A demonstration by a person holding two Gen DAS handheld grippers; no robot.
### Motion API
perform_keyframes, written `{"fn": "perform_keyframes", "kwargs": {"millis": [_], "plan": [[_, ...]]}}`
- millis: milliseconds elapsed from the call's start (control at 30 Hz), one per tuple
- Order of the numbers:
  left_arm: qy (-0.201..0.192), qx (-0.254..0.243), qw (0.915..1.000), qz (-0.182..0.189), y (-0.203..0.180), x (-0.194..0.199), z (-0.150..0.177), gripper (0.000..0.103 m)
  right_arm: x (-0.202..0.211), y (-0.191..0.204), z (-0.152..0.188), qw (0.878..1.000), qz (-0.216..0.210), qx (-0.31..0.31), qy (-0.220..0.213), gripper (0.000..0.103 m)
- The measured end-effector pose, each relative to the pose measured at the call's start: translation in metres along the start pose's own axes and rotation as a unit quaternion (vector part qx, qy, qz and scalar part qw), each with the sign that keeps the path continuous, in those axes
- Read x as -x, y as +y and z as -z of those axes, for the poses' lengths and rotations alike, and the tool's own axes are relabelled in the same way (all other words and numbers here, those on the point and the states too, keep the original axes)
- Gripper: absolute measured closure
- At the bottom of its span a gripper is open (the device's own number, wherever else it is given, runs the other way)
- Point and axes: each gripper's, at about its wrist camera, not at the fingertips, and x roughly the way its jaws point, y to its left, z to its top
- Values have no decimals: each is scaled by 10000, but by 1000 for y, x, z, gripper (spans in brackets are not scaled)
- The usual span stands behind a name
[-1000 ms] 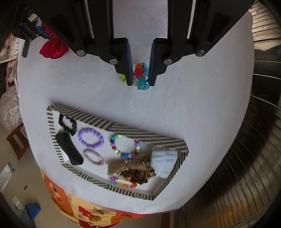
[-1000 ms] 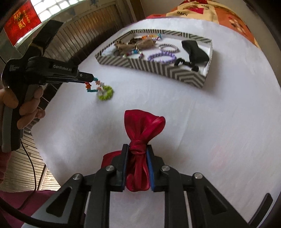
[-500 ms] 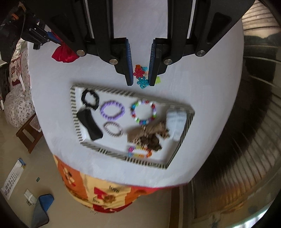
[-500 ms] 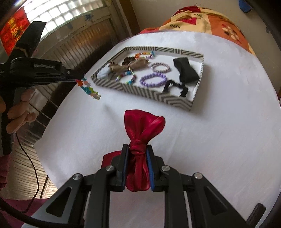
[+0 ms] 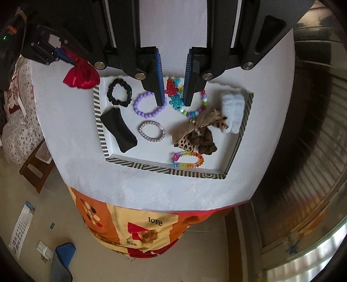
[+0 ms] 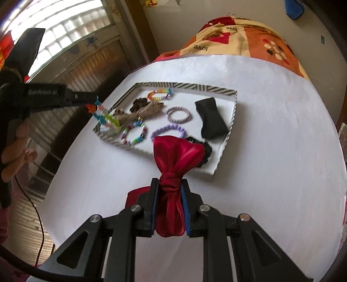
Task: Organize jewelry
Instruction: 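Carry the bow and flower bracelets into the tray and release both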
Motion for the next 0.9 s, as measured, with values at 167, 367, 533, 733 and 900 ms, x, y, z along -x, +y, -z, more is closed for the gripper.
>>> {"fn": "perform_keyframes", "kwargs": {"millis": [167, 367, 533, 733, 900], "plan": [[130, -119, 9998, -6, -10, -23, -13, 103, -18, -5, -25, 10000, 79, 41, 21, 84], [238, -237, 9994, 25, -19, -50, -30, 103, -45, -13, -59, 9998, 164, 48, 89, 84], [352, -254, 9991, -9, -14, -76, -44, 103, -68, -19, -85, 9997, 189, 49, 151, 84], [613, -93, 9979, -168, 9, -110, -49, 103, -96, -26, -116, 9996, 150, -3, 230, 84], [747, 95, 9969, -232, 29, -125, -48, 103, -126, -28, -140, 9995, 96, -15, 314, 84]]}}
